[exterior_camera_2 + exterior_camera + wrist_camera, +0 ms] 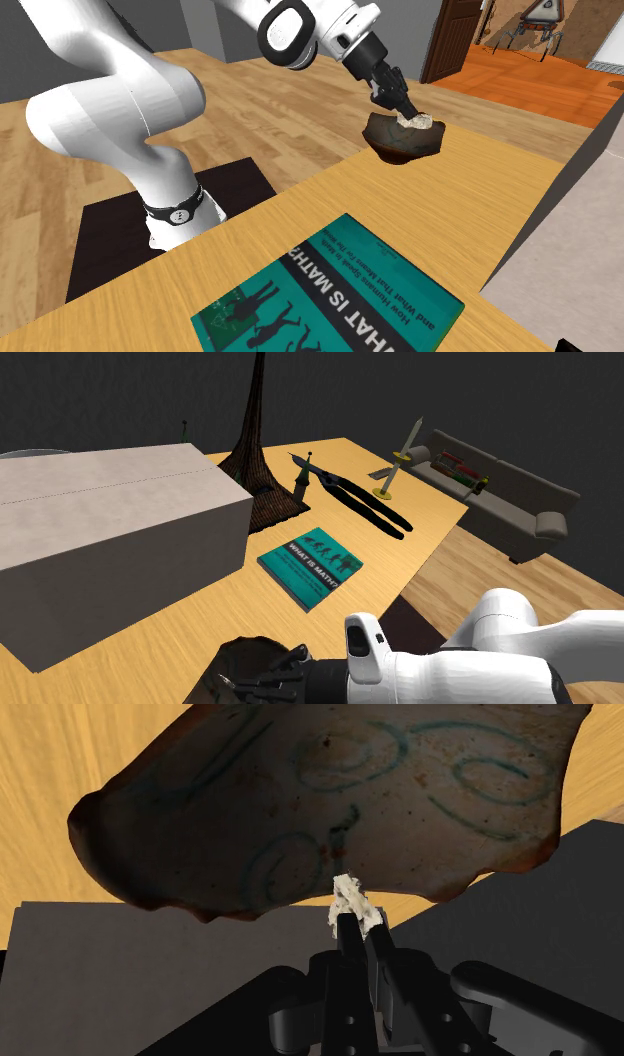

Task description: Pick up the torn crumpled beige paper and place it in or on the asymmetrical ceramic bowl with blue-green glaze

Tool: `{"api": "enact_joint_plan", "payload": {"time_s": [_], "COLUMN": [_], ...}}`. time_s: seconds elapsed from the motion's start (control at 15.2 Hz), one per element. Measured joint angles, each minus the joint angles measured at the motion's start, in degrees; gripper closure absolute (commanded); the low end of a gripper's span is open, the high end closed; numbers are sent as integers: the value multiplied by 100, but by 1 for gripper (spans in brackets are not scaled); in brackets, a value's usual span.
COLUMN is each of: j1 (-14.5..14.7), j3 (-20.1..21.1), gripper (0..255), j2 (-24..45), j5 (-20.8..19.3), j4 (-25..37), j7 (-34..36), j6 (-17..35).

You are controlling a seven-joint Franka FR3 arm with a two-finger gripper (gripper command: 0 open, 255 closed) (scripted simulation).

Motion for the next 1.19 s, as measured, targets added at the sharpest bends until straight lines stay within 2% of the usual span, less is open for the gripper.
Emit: {"api": "enact_joint_plan", "payload": {"time_s": [0.26, 0.33, 0.73, 0.99, 1.19], "j1": [-4, -4, -4, 790, 941], "j3": [7, 7, 7, -614, -719], "gripper": [255, 0, 0, 0, 0], "j2": [5, 5, 5, -741, -925], "j5": [1, 1, 1, 104, 113], "j4": [-4, -4, -4, -186, -201], "j7": [2, 2, 2, -31, -13], "j6": [10, 10, 10, -751, -961]}}
